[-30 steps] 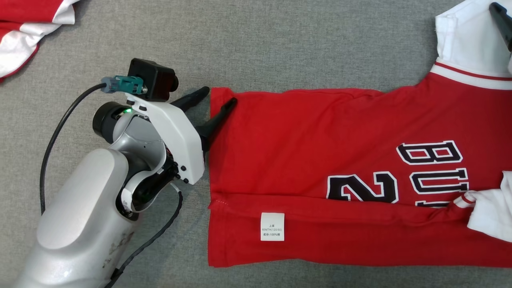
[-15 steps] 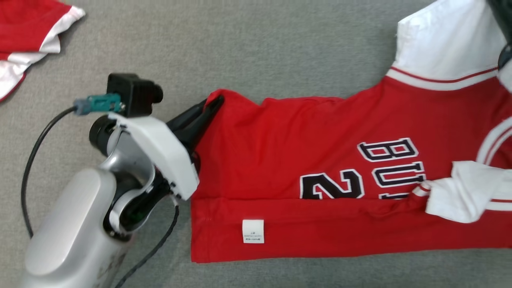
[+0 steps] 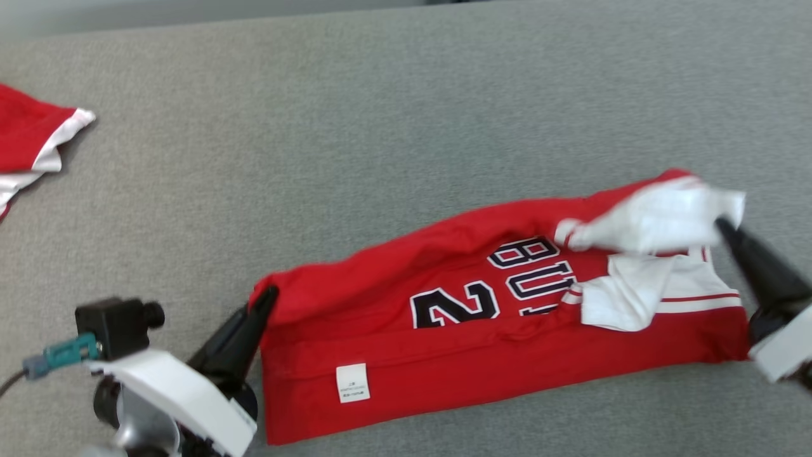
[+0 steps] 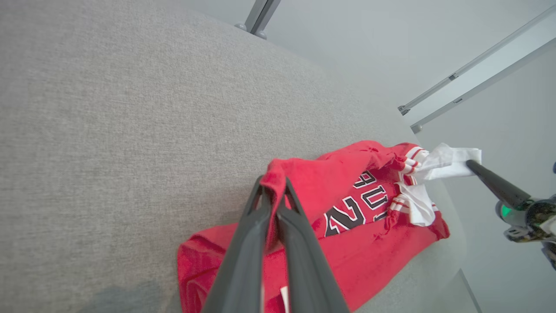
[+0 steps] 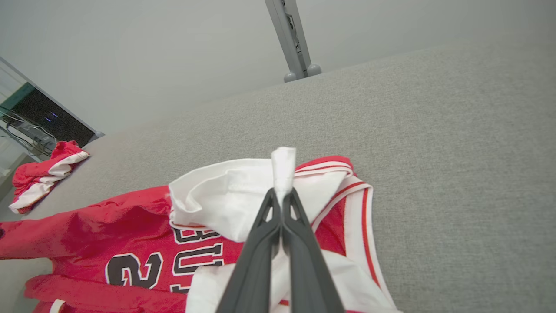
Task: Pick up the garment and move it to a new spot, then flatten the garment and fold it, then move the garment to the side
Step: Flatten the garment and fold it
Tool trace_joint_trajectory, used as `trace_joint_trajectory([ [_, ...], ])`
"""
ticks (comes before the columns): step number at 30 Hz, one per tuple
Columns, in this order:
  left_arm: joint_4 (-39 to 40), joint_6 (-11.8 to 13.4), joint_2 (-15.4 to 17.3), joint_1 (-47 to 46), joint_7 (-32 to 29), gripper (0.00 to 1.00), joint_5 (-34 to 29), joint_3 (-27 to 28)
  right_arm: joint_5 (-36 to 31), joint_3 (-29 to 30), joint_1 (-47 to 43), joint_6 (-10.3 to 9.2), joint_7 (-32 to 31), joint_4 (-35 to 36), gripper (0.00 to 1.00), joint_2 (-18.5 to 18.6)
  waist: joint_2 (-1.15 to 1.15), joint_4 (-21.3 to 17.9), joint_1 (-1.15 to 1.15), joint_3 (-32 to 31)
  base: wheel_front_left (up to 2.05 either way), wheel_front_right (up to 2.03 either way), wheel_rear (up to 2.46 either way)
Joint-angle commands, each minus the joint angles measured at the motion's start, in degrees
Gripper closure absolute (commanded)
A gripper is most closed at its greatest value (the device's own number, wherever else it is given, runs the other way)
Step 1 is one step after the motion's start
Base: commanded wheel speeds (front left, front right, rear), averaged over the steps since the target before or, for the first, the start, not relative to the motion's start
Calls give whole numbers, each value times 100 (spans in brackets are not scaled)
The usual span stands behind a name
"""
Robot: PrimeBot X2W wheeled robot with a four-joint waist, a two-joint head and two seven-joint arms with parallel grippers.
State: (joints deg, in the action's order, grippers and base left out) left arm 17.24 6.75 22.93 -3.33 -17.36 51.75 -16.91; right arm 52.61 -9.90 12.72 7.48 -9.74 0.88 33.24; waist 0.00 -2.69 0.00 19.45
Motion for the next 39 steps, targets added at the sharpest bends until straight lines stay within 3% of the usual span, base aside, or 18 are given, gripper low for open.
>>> trace_joint_trajectory([
  [1,84,35,-48,284,84,100,179,82,4,108,-361,2,-13,186,100,-230,0,-211,0,-213,0,0,0],
  [9,-294,73,-7,896,153,100,287,80,-638,294,-889,2,-321,-71,100,-899,0,-324,0,-344,0,0,0],
  [10,-353,76,-3,925,185,98,255,80,-698,300,-884,2,-343,-90,63,-946,0,-319,0,-359,0,0,0],
  [11,-401,72,-15,971,210,71,232,68,-766,325,-880,2,-350,-102,44,-958,0,-314,0,-380,0,0,0],
  [12,-456,68,-40,1037,202,0,255,32,-822,361,-898,2,-365,-121,0,-961,0,-309,0,-410,0,0,0],
  [17,-555,273,49,1337,493,0,-105,53,-919,754,-948,2,-546,-9,0,-976,0,-315,0,-516,0,0,0],
  [19,-594,605,30,1419,1054,0,-526,289,-916,986,-865,2,-627,71,0,-1011,0,-326,0,-528,0,0,0],
  [20,-594,605,30,1419,1054,0,-526,289,-916,986,-865,2,-627,71,0,-1011,0,-326,0,-528,0,0,0],
  [22,-633,899,-87,1445,1715,0,-981,462,-1028,1149,-753,2,-761,97,0,-1042,0,-311,0,-521,0,0,0],
  [25,-727,1083,-219,1307,2469,0,-1490,485,-1286,1155,-589,2,-1027,-72,0,-1133,0,-217,0,-453,0,0,0],
  [30,-1022,972,-596,1002,3067,0,-1883,199,-1891,810,-398,2,-1239,-604,0,-1186,0,25,0,-332,0,0,0],
  [39,-1203,632,-1168,751,3261,0,-2340,403,-2476,578,-30,2,-1254,-1462,0,-1090,0,276,0,-49,0,0,0],
])
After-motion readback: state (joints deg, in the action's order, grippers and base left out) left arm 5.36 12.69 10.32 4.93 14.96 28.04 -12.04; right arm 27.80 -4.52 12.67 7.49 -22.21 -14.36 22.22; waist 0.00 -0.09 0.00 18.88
